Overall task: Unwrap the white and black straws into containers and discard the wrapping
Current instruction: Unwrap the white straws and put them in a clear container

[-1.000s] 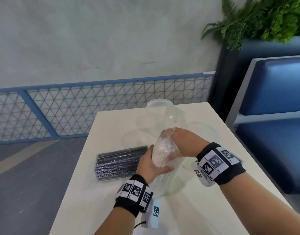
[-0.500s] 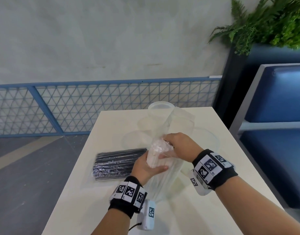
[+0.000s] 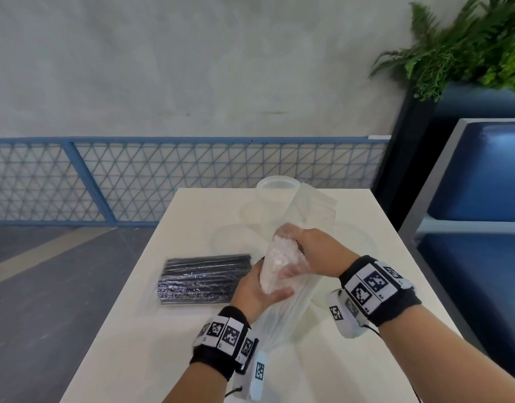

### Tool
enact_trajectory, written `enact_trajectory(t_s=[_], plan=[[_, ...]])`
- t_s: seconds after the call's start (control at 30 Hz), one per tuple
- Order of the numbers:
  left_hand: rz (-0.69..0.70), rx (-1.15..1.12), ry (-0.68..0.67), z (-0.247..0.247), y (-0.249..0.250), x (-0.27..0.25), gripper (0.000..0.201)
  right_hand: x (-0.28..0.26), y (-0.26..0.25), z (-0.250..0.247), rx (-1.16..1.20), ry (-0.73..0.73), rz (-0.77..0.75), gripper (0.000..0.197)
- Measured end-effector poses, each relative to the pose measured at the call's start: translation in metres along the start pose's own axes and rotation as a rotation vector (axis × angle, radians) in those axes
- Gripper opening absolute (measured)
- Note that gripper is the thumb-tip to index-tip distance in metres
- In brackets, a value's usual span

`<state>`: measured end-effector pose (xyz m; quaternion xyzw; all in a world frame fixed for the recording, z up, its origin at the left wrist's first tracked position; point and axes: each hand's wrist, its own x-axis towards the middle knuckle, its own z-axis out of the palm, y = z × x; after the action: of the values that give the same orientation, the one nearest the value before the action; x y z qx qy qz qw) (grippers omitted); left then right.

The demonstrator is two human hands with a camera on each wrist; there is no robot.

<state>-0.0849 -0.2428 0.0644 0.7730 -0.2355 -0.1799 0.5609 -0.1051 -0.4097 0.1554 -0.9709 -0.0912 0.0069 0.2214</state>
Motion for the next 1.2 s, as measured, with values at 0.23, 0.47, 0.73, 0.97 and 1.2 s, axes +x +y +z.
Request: enact_trajectory(t_s=[0.23,0.47,0.73,0.97,1.2], plan=[[-0.023,-0.071,0.088,-0.002,0.004,0.001,0.054,0.003,-0.009,0.017,-0.058,0.105,-0.118,0.051],[-0.007,-0.039,0.073,-0.007,0.004,0.005,0.033,0.006,-0.001,-0.003,0.206,0.295,-0.135,0.033],[-0.026,-0.068,0.054,-0.006,0.005,0.000,0.034,0.001,-0.002,-0.017,0.388,0.502,-0.056,0.029],[0.047,-0.068,0.098,-0.002,0.013,0.007,0.072,0.000,-0.013,0.025,0.598,0.379,0.214,0.049],[0.057,-0.022,0.110,-0.001,0.017,0.004,0.051,0.008,-0.025,0.035,0.729,0.489,0.210,0.031]])
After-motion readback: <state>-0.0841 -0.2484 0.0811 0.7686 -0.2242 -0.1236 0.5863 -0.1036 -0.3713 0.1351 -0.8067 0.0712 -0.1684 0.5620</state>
